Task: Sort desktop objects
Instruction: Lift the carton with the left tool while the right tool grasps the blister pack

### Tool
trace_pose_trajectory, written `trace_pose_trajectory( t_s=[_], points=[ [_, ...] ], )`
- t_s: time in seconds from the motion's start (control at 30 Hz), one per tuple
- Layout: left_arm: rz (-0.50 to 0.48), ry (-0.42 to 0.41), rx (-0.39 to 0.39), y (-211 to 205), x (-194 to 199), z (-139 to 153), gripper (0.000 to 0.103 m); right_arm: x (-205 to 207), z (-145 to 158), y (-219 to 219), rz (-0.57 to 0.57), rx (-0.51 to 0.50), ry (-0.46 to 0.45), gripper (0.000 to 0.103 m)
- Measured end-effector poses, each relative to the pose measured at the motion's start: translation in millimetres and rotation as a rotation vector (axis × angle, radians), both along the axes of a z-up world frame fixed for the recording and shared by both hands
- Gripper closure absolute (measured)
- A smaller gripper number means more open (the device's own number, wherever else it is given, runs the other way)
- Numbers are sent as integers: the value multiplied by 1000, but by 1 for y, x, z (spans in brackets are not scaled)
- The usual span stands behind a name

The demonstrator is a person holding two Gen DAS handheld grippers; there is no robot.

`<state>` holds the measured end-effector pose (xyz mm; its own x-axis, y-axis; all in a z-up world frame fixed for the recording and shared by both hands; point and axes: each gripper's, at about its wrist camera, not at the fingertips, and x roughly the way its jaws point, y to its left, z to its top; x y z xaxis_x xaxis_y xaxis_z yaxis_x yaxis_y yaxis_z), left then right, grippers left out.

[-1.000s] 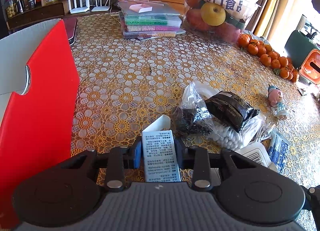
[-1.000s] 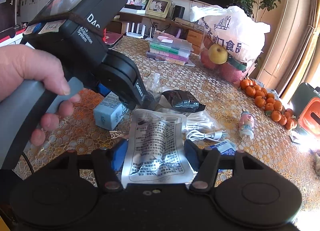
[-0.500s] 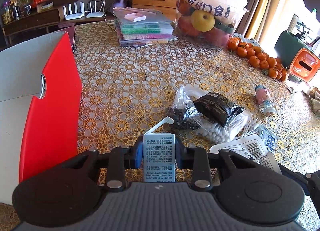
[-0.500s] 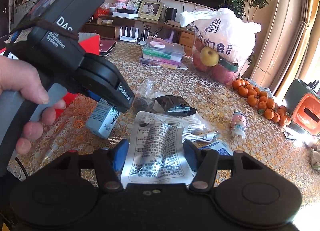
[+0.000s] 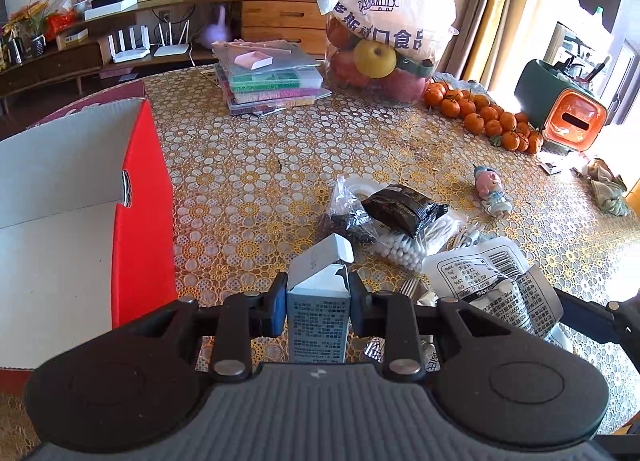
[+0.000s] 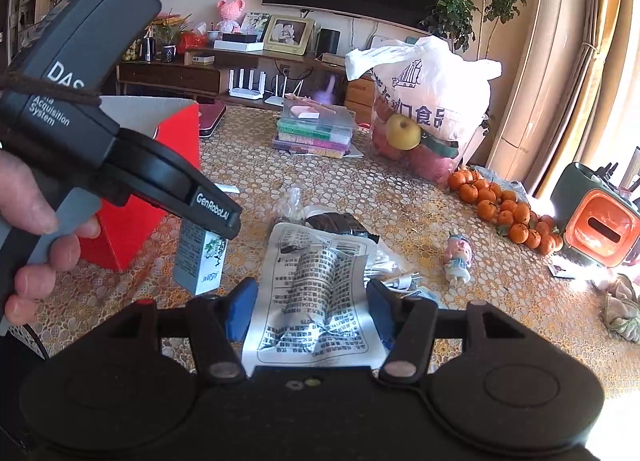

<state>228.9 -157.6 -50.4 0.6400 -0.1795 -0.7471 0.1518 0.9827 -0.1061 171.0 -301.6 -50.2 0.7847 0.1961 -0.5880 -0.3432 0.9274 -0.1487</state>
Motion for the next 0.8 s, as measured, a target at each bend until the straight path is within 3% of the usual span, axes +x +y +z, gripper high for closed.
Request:
trace_pose_trajectory(
  t_s=[0.5,0.8],
  points=[
    [-50,-58,-34,22,-50,50,74,-31,42,10,6,40,-17,44],
    [-45,-93,-52,60,-83,87,74,-48,75,35,55,77,-42,44]
  ],
)
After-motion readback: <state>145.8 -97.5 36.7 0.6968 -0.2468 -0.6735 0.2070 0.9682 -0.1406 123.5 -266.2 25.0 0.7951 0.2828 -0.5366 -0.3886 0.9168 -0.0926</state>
